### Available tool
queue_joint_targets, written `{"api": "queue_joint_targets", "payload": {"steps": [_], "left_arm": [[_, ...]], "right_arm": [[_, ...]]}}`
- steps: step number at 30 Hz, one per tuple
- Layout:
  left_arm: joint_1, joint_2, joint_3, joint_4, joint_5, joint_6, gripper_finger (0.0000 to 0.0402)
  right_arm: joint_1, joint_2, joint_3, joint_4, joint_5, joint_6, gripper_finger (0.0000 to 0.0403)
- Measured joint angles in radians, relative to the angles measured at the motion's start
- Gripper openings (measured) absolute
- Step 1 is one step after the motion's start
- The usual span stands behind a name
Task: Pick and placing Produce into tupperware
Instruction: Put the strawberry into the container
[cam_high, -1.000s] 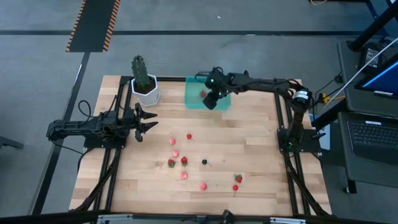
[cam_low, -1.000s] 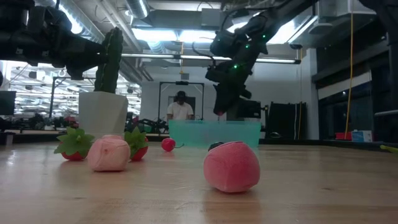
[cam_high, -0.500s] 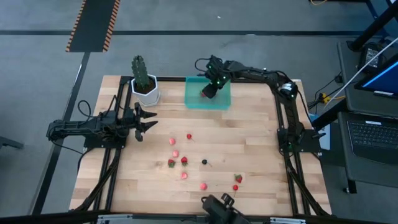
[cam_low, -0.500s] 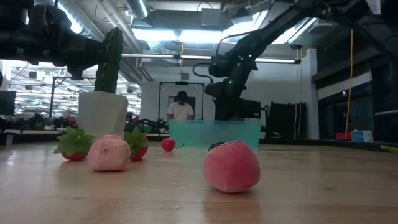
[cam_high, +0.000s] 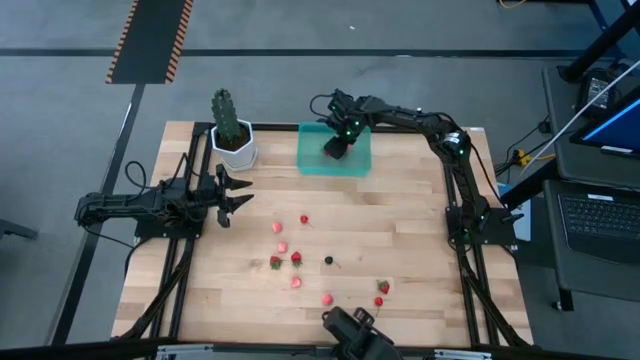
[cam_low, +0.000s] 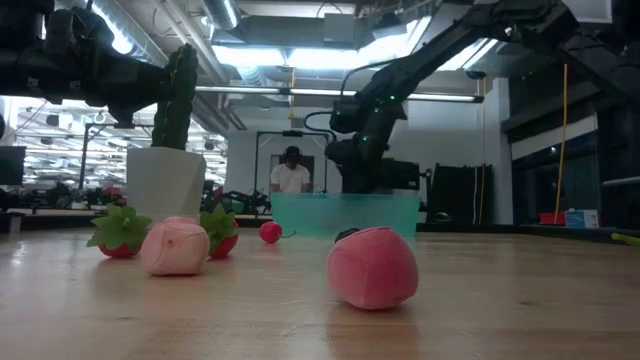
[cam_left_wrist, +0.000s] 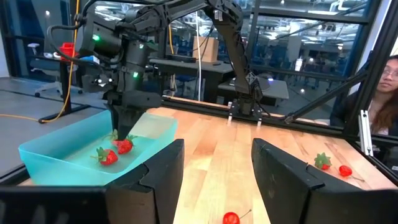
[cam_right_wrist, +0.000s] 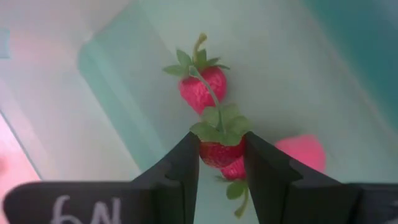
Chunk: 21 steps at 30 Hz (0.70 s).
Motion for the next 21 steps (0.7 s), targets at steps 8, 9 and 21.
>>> {"api": "queue_joint_targets", "payload": {"steps": [8, 9, 21], "left_arm": [[0.0, 0.0, 0.0, 0.0, 0.0, 0.0, 0.0181], [0.0, 0.0, 0.0, 0.0, 0.0, 0.0, 0.0181], [0.0, 0.0, 0.0, -0.006, 0.0, -0.001, 0.0181]], "right_arm": [[-0.004, 0.0, 0.0, -0.041, 0.0, -0.028, 0.011], [-0.004, 0.0, 0.0, -0.046, 0.0, -0.034, 0.011], [-0.008, 0.001, 0.0, -0.035, 0.001, -0.048, 0.0136]]}}
